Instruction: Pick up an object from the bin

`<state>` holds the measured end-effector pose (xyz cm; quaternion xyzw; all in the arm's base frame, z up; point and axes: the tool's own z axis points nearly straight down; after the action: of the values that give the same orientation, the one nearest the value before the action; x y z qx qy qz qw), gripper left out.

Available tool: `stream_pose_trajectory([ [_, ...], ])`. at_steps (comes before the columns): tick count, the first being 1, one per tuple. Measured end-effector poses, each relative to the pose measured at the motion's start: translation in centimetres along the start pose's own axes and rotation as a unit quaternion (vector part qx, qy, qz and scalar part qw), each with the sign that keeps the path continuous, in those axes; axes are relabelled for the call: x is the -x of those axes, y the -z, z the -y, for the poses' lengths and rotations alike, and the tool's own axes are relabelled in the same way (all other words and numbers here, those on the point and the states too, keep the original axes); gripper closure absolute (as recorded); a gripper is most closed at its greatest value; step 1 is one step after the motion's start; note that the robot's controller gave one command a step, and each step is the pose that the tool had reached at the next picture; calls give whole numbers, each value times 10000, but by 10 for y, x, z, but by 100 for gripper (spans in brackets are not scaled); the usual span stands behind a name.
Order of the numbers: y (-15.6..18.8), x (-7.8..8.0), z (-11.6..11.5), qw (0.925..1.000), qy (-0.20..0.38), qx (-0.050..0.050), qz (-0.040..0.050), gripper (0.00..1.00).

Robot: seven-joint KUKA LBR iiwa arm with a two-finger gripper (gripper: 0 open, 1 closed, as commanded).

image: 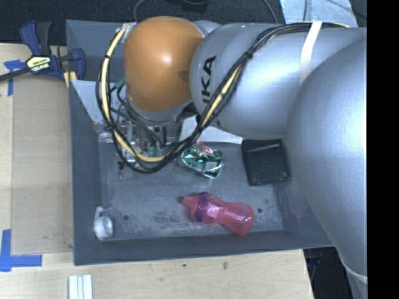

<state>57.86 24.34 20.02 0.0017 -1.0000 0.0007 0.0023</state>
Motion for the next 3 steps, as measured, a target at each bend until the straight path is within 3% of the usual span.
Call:
stream_pose_trajectory([
  [1,5,1,1,10000,-14,13,36,0],
  [2,-45,21,37,9992,-395,19,42,0],
  [3,-85,38,49,9911,-1328,15,33,0],
])
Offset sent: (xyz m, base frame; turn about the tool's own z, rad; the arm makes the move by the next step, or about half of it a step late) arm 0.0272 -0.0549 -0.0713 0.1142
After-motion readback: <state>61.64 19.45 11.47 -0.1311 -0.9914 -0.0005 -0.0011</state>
